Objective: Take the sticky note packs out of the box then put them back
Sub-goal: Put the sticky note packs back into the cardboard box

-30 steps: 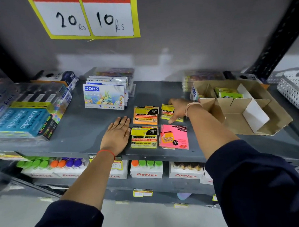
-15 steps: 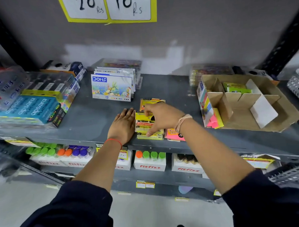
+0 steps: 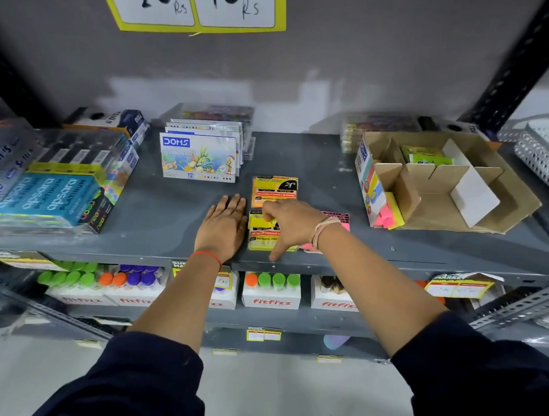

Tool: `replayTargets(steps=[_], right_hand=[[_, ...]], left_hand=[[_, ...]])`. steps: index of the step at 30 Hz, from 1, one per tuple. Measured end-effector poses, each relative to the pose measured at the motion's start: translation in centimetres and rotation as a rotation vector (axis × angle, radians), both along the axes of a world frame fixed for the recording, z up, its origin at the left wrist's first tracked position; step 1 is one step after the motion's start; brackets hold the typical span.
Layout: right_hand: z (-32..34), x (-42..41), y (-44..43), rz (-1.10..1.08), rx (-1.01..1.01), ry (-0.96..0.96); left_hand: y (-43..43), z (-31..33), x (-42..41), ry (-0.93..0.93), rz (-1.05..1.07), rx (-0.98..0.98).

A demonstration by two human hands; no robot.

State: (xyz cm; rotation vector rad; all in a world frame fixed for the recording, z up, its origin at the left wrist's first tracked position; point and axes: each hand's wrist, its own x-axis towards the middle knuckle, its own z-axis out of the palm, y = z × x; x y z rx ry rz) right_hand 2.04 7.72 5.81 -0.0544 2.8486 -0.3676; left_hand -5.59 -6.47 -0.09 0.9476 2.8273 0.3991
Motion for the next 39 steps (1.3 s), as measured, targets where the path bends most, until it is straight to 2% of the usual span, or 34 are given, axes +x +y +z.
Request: replayTargets(steps=[9, 16, 19, 25, 31, 35, 39], right_hand=[[0.5, -0.3, 0.2, -0.027, -0.074, 0.049], [4.3, 0.4, 2.3, -0.199, -0.427, 0.239], [5.4, 0.8, 3.3, -0.242, -0.4, 0.295], [5.1, 2.2, 4.4, -0.261, -0.263, 0.29], [5.9, 4.2, 5.7, -0.321, -0.303, 0.343], [8.3, 5.6, 8.3, -0.544, -0.348, 0.467], [8.8, 7.8, 12.6, -0.841, -0.306, 0.515]], left_hand=[[0.0, 0.1, -0.1, -0.017, -0.004, -0.001], [0.1, 0.4, 1.4, -0.004, -0.002, 0.121], [0.9, 0.4, 3.8, 0.024, -0.049, 0.108], [4.3, 0.7, 6.2, -0.049, -0.114, 0.067], [5.2, 0.4, 6.5, -0.021, -0.062, 0.033], [5.5, 0.2, 6.4, -0.017, -0.044, 0.042], [5.7, 0.0, 6.3, -0.004, -0.028, 0.08]])
